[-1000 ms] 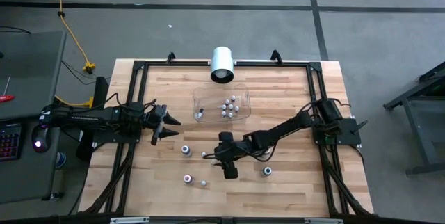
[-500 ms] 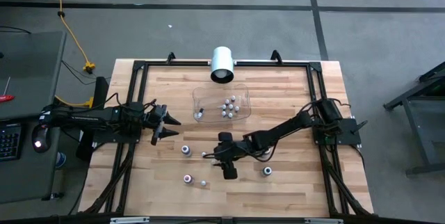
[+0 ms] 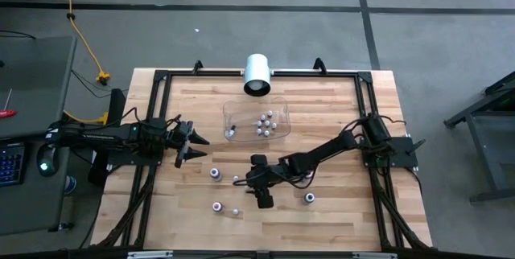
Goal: Pick & Place food coloring
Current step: Put the small green food coloring bottle into the transparent bin
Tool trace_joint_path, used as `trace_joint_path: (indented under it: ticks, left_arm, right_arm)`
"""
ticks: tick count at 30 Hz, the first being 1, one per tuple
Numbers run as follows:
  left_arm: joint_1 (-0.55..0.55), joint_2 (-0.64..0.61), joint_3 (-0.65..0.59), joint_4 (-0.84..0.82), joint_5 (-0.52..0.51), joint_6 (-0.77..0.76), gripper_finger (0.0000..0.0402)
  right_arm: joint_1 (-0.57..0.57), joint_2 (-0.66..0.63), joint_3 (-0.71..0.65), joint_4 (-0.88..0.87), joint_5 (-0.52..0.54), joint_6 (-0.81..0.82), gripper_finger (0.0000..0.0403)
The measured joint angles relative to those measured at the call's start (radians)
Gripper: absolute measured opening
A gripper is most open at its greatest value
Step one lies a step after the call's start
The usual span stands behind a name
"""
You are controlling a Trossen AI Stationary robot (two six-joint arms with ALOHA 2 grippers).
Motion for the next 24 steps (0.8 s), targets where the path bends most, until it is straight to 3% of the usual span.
trace_joint_path:
  ticks: [8, 24]
  left_arm:
    - [0.000, 0.000, 0.000, 0.000, 0.000, 0.000, 0.0234]
    - [0.000, 0.000, 0.000, 0.000, 0.000, 0.000, 0.0234]
  right_arm:
    - [0.000, 0.000, 0.000, 0.000, -0.006, 0.006, 0.0189]
    - [0.001, 0.010, 0.000, 0.008, -0.030, 0.011, 0.0134]
